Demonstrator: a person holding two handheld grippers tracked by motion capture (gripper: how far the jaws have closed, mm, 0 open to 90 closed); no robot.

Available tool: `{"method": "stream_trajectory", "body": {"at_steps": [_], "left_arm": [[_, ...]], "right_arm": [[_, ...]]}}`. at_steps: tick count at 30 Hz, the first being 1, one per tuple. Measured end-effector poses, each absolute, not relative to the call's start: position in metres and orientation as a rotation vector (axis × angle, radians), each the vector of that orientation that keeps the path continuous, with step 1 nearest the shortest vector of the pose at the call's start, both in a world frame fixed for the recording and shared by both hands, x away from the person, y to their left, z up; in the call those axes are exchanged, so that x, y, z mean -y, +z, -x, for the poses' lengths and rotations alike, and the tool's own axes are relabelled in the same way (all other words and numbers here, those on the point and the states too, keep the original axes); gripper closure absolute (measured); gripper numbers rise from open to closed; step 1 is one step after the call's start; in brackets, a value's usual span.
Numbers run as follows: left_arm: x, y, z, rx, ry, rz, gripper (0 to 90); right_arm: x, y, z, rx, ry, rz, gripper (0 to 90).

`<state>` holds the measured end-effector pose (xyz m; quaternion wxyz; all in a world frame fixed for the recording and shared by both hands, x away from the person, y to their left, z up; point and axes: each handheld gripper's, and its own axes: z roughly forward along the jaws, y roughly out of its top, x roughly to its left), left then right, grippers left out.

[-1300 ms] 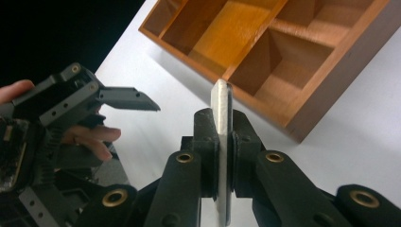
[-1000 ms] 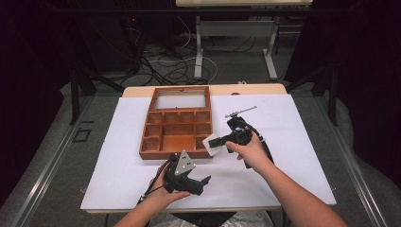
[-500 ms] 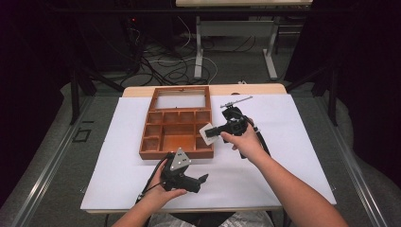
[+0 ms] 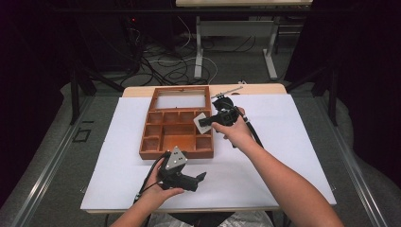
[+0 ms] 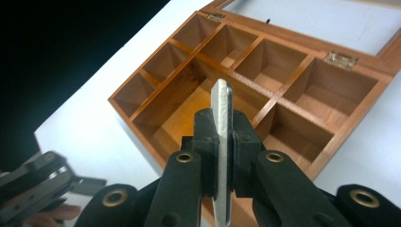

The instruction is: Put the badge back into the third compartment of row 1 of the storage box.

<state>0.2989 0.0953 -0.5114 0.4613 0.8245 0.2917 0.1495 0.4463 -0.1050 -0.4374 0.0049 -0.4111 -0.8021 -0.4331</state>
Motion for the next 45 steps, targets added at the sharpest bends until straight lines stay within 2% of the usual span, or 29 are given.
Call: {"method": "stream_trajectory", "body": {"at_steps": [29, 45], "left_arm": [[-0.114, -0.512, -0.303, -0.798, 0.359, -1.985, 1.3], [-0.121, -0.516, -0.308, -0.909, 0.369, -1.993, 2.6]], "right_arm": [[0.079, -0.453, -0.493, 2.597, -1.394, 1.376, 84.1], [0.055, -0.467, -0.509, 2.652, -1.372, 1.357, 84.1]]}}
